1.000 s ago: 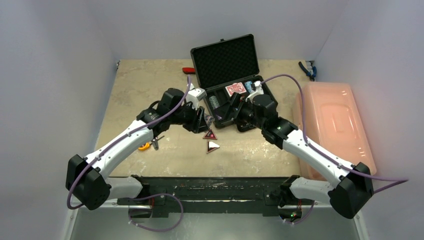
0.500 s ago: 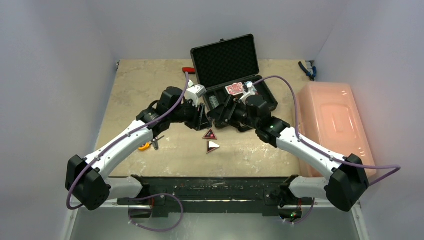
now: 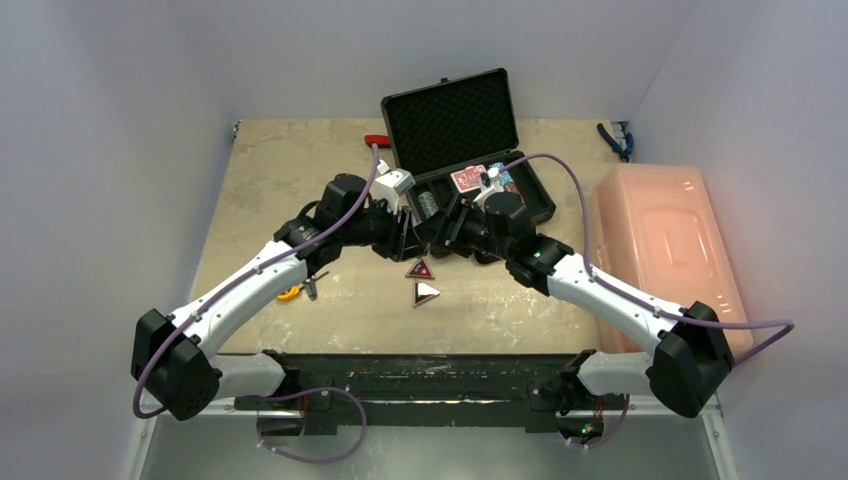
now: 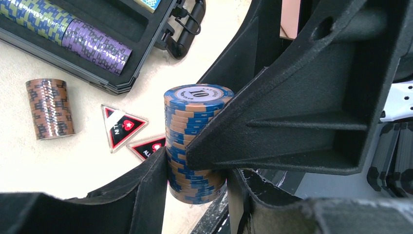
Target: Pack up texas hold em set
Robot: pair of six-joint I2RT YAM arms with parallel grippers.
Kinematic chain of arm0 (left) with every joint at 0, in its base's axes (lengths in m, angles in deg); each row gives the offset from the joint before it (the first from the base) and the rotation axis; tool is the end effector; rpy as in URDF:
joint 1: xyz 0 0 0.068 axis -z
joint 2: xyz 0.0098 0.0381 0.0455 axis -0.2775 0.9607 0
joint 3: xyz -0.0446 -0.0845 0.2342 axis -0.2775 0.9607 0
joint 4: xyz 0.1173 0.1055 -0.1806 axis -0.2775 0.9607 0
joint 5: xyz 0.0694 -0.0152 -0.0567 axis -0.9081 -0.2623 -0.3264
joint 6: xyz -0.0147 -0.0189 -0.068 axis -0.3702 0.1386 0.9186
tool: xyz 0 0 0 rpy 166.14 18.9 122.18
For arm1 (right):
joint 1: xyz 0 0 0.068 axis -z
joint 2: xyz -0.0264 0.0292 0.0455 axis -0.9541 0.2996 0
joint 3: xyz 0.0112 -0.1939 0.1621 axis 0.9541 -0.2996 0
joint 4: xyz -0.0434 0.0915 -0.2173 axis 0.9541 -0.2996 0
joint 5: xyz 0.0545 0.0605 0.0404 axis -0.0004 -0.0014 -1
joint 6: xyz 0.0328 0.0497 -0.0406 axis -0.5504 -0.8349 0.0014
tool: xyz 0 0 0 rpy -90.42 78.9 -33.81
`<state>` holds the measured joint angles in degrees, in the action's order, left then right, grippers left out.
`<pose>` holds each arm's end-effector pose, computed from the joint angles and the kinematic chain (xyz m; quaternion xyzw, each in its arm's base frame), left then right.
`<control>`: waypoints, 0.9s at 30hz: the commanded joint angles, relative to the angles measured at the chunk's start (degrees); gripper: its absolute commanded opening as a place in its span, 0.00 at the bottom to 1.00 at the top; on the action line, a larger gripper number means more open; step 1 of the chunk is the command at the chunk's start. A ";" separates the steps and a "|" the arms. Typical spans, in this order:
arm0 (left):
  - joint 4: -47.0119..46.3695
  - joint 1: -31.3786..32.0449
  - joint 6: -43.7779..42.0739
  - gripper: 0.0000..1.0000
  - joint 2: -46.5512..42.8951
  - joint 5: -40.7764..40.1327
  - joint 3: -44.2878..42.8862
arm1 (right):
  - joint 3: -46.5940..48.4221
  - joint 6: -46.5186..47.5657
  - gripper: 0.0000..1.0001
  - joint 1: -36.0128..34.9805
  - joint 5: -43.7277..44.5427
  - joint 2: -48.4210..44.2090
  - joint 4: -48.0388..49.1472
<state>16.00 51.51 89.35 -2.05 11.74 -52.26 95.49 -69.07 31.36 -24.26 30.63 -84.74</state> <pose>0.2155 -0.1845 0.2862 0.2189 0.8341 -0.3884 0.3248 0.2196 0.2038 0.2751 0.0782 0.8142 0.4742 0.3258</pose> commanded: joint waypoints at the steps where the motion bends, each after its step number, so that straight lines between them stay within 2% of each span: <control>1: -8.89 0.46 1.44 0.00 -0.62 2.08 -1.89 | 0.88 -0.92 0.67 -1.25 0.91 0.34 2.13; 9: -10.89 1.06 2.38 0.00 -0.11 2.62 -1.20 | -0.05 -1.55 0.60 -1.58 1.32 0.29 3.10; 16: -11.36 1.14 2.76 0.00 0.22 2.28 -1.29 | -0.34 -1.46 0.35 -1.68 0.92 -0.02 3.34; 20: -10.82 1.10 3.00 0.02 0.51 1.58 -1.66 | -0.33 -0.90 0.15 -1.68 0.31 -0.18 3.23; 22: -10.57 1.09 3.01 0.14 0.41 1.32 -1.62 | -0.40 -0.65 0.07 -1.67 0.21 -0.22 3.23; 24: -10.23 1.15 2.84 0.30 0.09 0.97 -1.52 | -0.30 -0.34 0.00 -1.66 0.12 -0.22 3.19; 25: -9.88 1.13 2.78 0.39 0.04 0.54 -1.56 | -0.16 -0.08 0.00 -1.63 0.12 -0.22 3.08; 26: -9.38 1.12 2.67 0.50 -0.14 -0.12 -1.60 | 0.09 0.29 0.00 -1.64 0.12 -0.22 2.91; 27: -8.76 1.18 2.46 0.68 -0.25 -0.85 -1.67 | 0.54 0.71 0.00 -1.63 0.19 -0.14 2.69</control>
<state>13.77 52.15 91.38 -0.93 11.46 -52.11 95.14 -69.82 30.72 -22.44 30.63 -83.30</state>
